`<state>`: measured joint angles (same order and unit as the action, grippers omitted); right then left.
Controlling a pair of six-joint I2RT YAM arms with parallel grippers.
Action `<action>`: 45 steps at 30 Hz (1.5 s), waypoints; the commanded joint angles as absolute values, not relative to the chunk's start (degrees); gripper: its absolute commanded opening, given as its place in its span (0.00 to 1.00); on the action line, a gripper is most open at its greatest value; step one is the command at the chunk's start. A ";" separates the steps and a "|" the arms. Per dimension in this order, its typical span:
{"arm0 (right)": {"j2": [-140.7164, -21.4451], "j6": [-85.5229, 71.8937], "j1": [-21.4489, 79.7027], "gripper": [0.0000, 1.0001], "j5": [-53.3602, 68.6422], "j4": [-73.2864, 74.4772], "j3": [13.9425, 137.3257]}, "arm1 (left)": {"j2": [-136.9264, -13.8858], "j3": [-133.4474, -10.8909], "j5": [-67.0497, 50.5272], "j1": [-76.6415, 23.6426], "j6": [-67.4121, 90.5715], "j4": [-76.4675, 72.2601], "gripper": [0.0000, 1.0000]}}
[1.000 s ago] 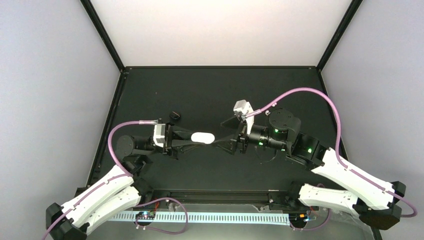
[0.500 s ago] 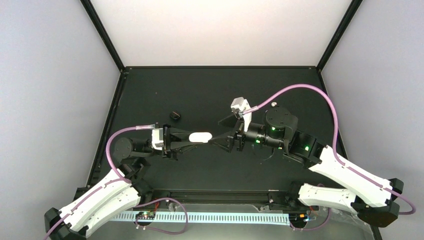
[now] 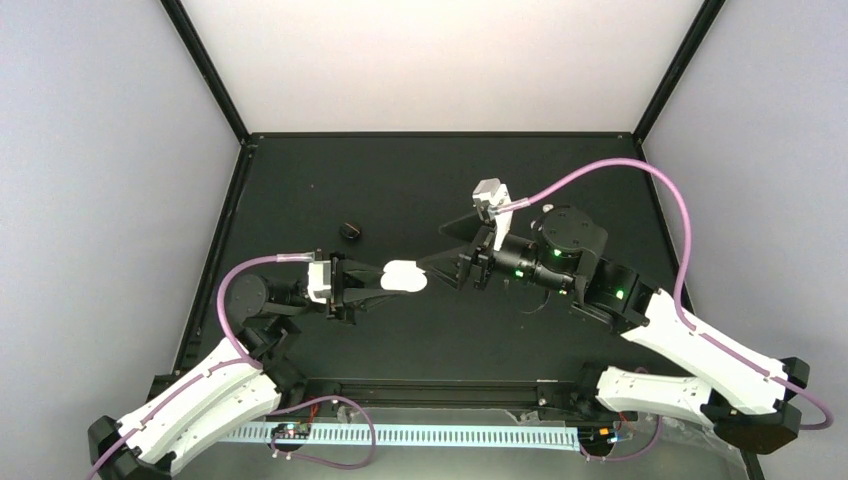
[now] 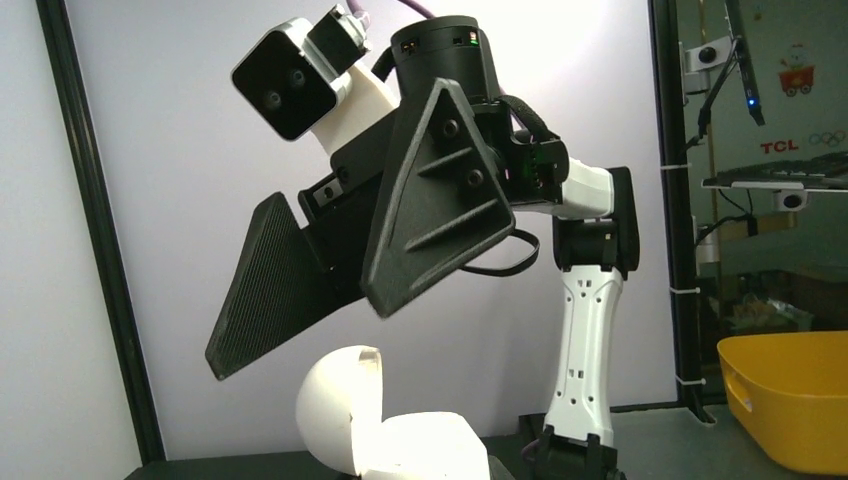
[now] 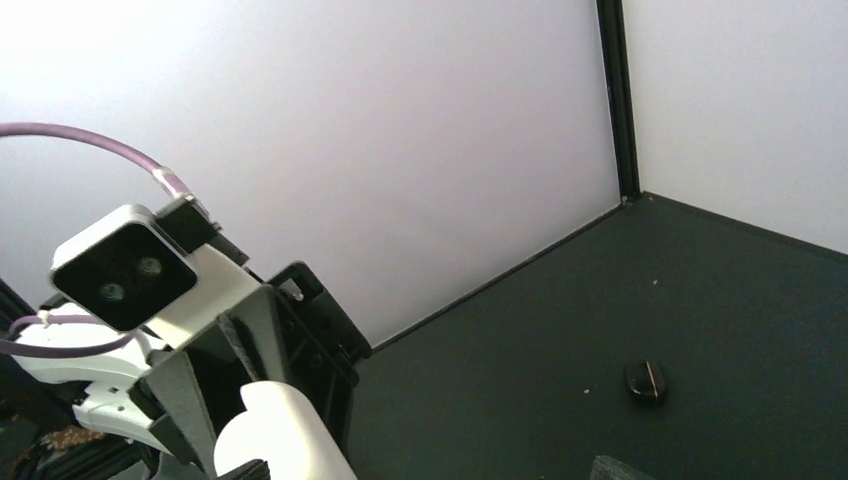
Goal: Insert the wireless bluetooth earbuds into the charging case
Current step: Open the charging case.
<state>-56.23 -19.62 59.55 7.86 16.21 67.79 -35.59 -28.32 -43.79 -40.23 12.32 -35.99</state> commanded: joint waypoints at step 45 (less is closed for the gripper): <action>-63.28 -10.10 62.95 0.01 18.48 28.53 77.78 | -38.15 -30.59 -47.88 -40.81 17.22 -38.08 0.02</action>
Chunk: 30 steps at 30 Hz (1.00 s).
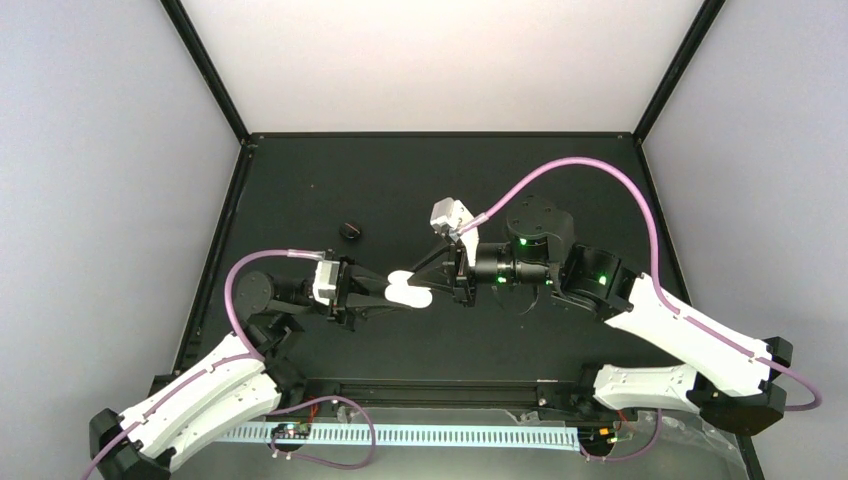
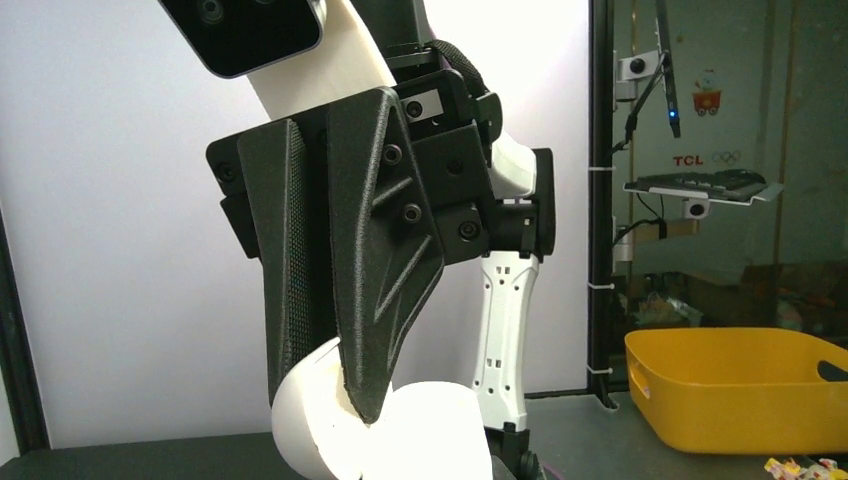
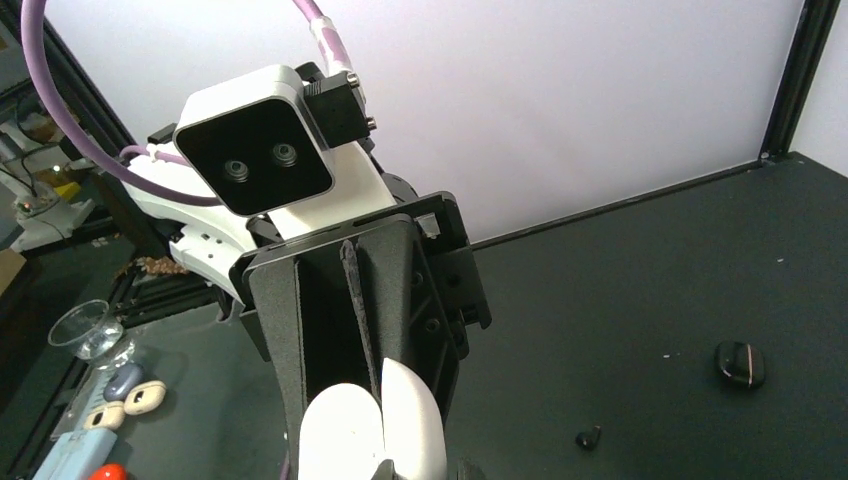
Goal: Insert the wireless bluetooth earbuds into the charging case
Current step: Open the charging case.
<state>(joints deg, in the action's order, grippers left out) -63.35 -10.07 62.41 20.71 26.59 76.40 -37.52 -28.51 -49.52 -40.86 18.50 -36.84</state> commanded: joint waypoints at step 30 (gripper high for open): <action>-60.06 4.59 68.77 0.01 -0.85 28.21 76.05 | -44.55 -32.02 -47.73 -40.81 32.51 -41.63 0.41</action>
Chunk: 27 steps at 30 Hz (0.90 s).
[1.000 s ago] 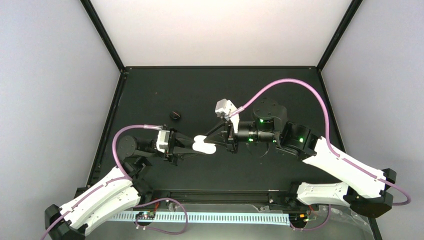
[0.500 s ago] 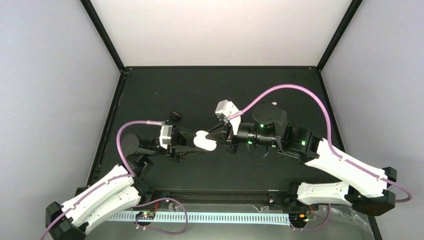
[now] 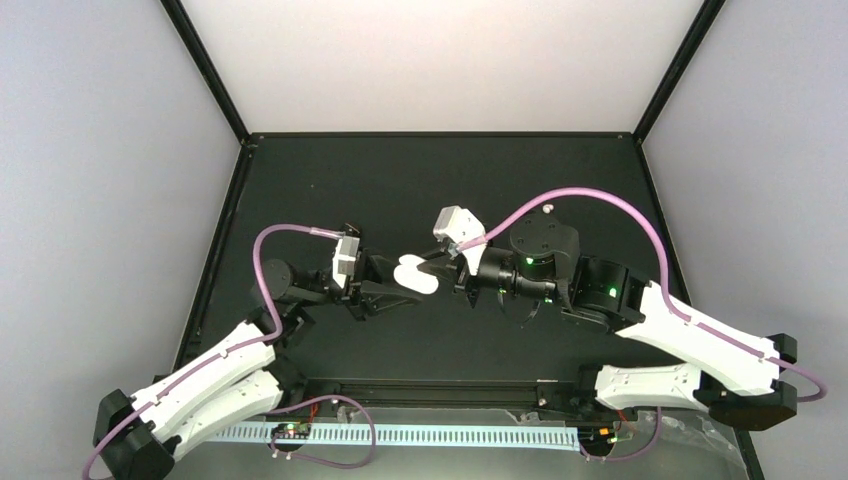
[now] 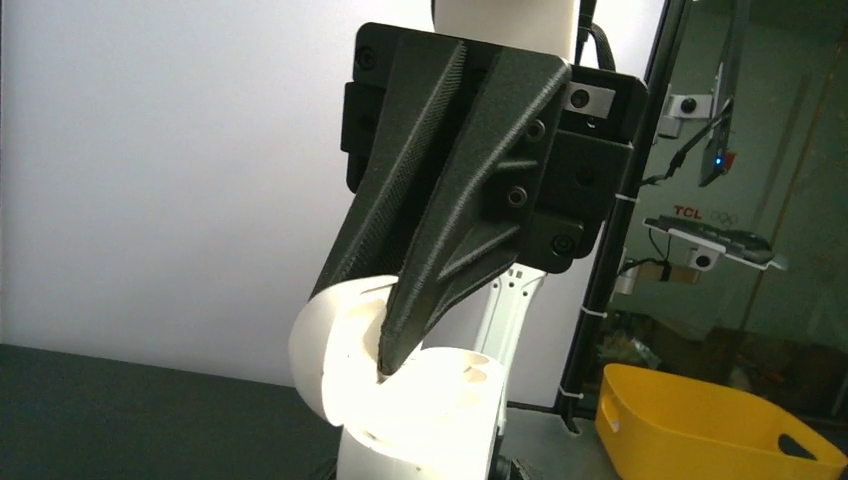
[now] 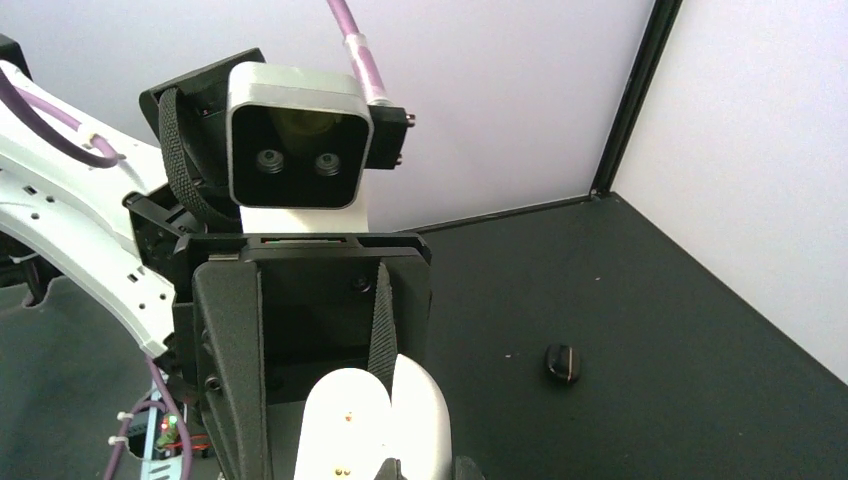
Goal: Insert the wireless bluetooth earbuds into the charging case
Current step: Open the charging case.
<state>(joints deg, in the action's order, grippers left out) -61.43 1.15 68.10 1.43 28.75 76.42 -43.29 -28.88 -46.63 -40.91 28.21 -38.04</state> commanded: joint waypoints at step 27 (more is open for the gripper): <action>-58.29 5.58 68.91 0.01 0.28 25.75 73.74 | -48.69 -33.86 -48.83 -40.84 35.52 -45.97 0.33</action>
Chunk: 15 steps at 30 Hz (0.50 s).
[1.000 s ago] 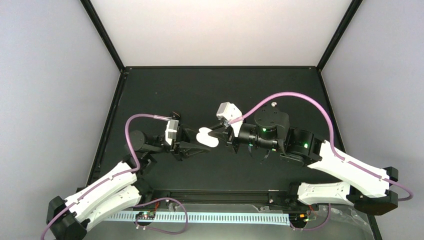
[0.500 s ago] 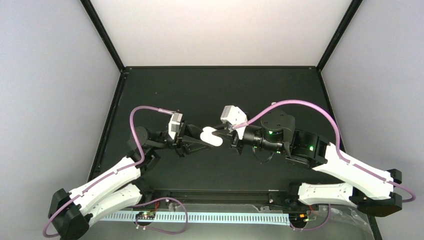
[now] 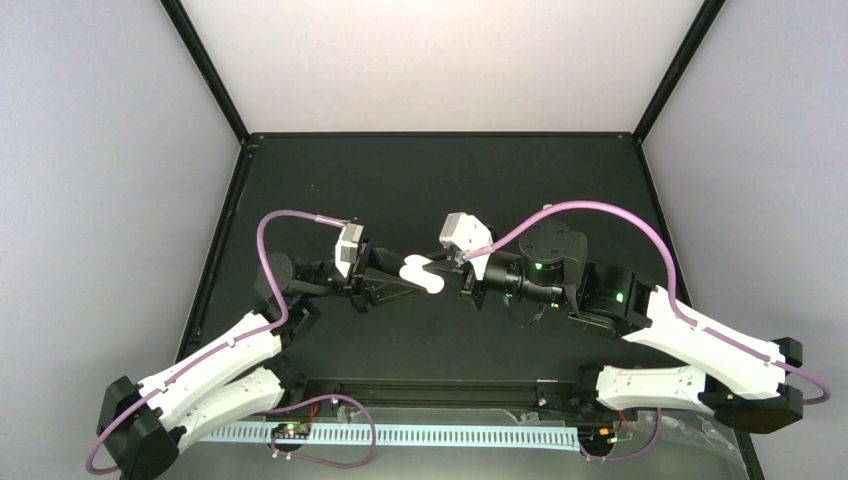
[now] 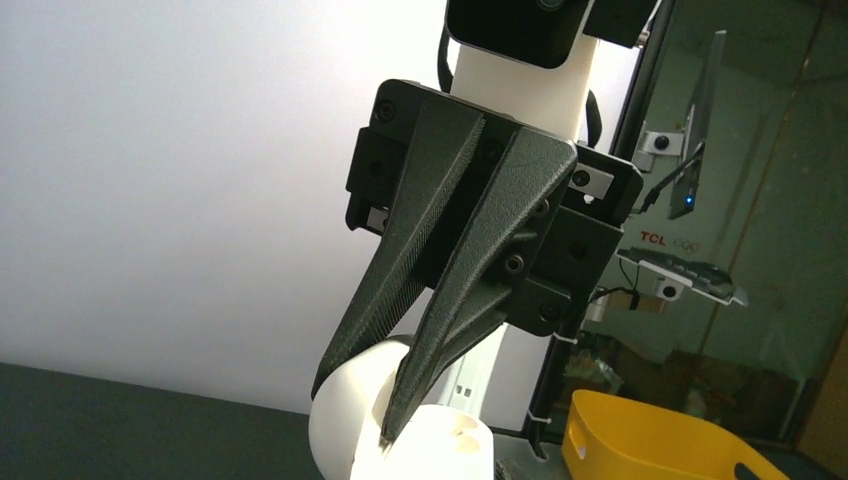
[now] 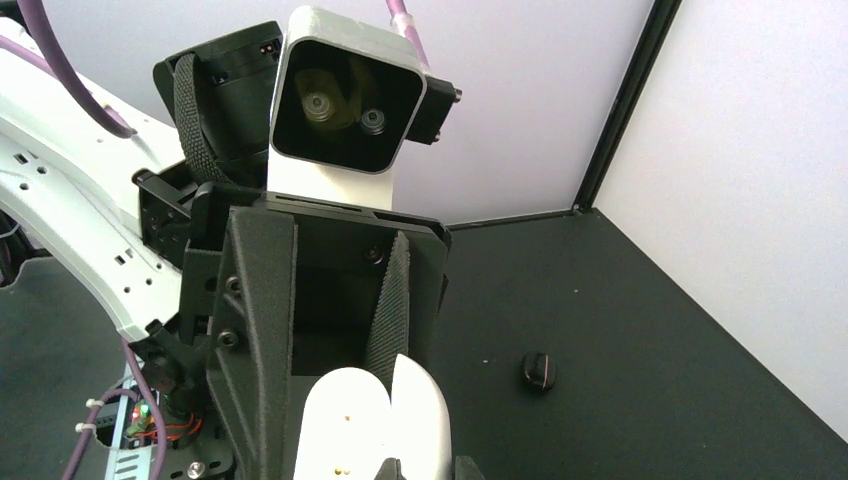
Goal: Insert the wireless bluetooth earbuds into the charging case
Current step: Open the charging case.
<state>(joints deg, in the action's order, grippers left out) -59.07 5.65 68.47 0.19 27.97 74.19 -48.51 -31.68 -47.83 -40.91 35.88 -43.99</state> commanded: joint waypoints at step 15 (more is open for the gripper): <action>-57.28 4.32 68.86 0.01 0.22 23.82 72.37 | -48.78 -33.04 -49.71 -40.85 34.89 -46.19 0.30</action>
<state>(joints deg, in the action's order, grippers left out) -58.26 5.02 68.51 0.21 25.80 73.12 -48.51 -31.70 -48.27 -40.91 35.55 -44.21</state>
